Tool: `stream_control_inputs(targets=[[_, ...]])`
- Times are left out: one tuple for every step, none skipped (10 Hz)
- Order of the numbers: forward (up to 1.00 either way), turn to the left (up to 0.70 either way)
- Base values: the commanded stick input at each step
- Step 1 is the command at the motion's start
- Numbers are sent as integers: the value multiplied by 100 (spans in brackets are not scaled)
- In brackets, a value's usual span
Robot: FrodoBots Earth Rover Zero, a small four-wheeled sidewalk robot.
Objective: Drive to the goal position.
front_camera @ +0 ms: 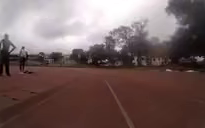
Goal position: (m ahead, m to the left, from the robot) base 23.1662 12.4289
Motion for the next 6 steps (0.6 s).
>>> stream_control_inputs(targets=[[70,0],[70,0],[70,0],[70,0],[70,0],[70,0]])
